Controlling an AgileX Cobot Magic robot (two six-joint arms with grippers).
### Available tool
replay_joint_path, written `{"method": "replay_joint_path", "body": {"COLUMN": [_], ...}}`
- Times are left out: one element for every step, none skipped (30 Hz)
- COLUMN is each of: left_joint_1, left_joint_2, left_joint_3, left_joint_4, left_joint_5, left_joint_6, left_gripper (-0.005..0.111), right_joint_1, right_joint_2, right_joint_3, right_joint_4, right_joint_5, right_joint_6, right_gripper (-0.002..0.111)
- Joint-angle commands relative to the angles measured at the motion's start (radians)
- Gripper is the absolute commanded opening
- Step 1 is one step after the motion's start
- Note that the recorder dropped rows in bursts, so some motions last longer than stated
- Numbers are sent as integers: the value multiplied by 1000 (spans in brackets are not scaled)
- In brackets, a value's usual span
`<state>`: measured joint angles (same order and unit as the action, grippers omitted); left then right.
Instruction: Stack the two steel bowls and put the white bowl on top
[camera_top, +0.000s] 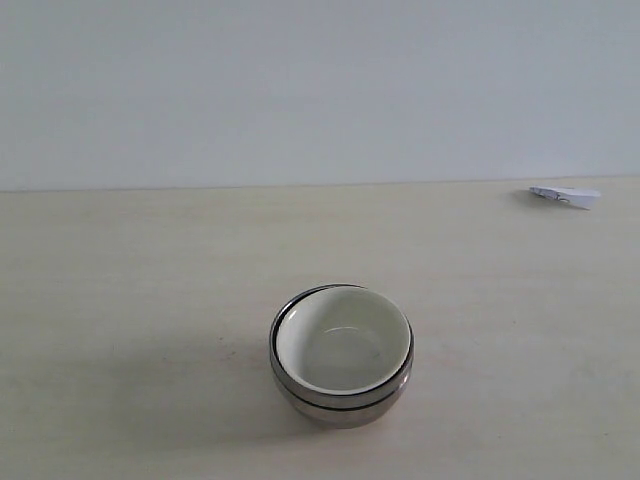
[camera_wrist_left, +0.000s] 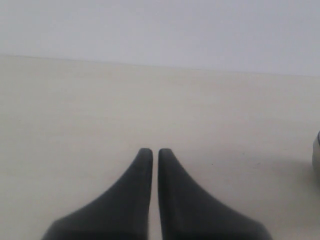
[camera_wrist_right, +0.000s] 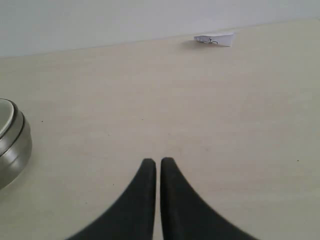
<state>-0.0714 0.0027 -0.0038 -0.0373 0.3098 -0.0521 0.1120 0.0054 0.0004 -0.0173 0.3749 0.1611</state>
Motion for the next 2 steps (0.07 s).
{"method": "replay_joint_path", "body": {"left_joint_1": [3, 3], "left_joint_2": [-3, -3], "left_joint_3": [4, 4], "left_joint_4": [2, 2], "left_joint_5": [-3, -3], "left_joint_6": [-1, -1], "left_gripper": [4, 4], "right_joint_1": [-2, -2], "right_joint_2": [-5, -5], "right_joint_3": [0, 0], "right_joint_4": [-8, -8], "right_joint_5": [-7, -7], "right_joint_6": [-3, -3], "right_gripper": [0, 0]}}
